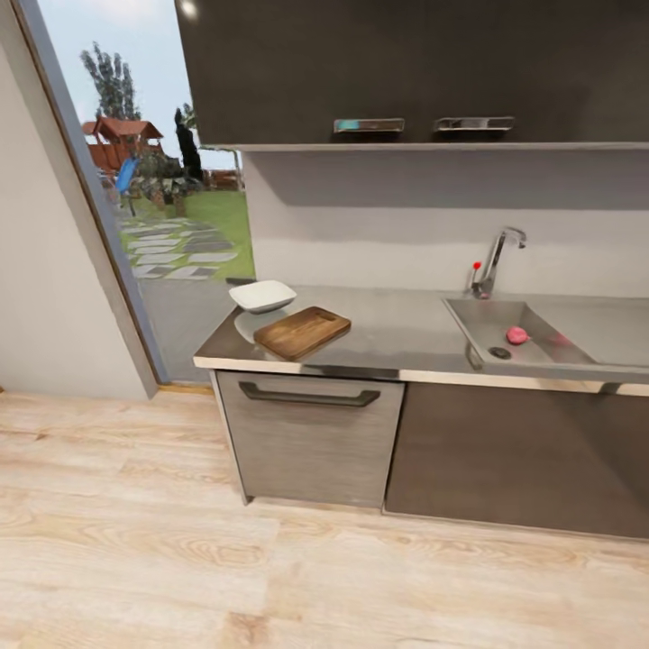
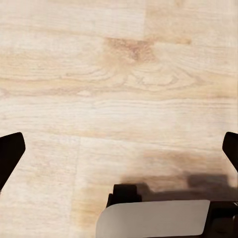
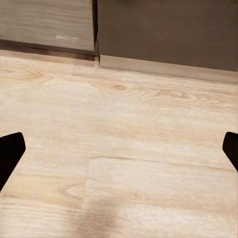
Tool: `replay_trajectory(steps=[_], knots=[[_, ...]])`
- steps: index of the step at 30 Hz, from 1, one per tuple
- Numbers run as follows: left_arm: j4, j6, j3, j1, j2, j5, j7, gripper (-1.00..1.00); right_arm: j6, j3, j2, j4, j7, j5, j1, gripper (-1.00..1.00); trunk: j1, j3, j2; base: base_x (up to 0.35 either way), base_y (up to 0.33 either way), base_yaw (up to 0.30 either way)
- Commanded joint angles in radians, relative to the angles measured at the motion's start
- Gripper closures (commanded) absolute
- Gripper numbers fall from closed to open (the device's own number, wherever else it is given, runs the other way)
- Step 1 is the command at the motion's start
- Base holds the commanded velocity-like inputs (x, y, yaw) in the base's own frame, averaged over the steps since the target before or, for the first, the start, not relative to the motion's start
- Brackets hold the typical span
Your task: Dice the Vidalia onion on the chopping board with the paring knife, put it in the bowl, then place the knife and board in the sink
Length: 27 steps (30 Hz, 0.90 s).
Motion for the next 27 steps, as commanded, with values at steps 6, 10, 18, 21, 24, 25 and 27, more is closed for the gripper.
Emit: replay_trajectory(steps=[6,10,18,21,24,25,27], knots=[[-0.001,-0.001,0.001,0.001,0.000,0.001,0.000,-1.00,-0.002,0.000,0.000,0.000,-0.002,0.000,-0.001,-1.00,0.000,-0.001,0.000,0.087,0.000,0.000],[-0.001,-0.001,0.001,0.000,0.000,0.001,0.000,-1.00,-0.002,0.000,0.000,0.000,-0.002,0.000,0.000,-1.00,0.000,-0.001,0.000,0.005,0.000,0.000],[-0.002,-0.003,0.001,0.000,-0.001,0.001,0.000,-1.00,-0.002,-0.001,-0.001,0.000,-0.002,-0.001,-0.001,-1.00,0.000,-0.001,0.000,0.000,0.000,0.000],[-0.002,-0.003,0.001,0.000,-0.001,0.001,0.000,-1.00,-0.002,-0.001,-0.001,0.000,-0.002,-0.001,0.000,-1.00,0.000,-0.001,0.000,0.000,0.000,0.000],[0.000,-0.003,0.001,0.000,-0.002,0.001,0.000,-1.00,-0.002,-0.001,-0.001,0.000,-0.002,-0.001,0.000,-1.00,0.000,-0.001,0.000,0.000,0.000,0.000],[0.001,-0.003,0.001,0.000,-0.001,0.001,0.000,-1.00,-0.002,-0.001,-0.001,0.000,-0.002,-0.001,0.000,-1.00,0.000,-0.001,0.000,0.000,0.000,0.000],[0.002,-0.003,0.001,0.000,-0.001,0.001,0.000,-1.00,-0.002,-0.001,-0.001,0.000,-0.002,-0.001,-0.001,-1.00,0.000,-0.001,0.000,0.000,0.000,0.000]])
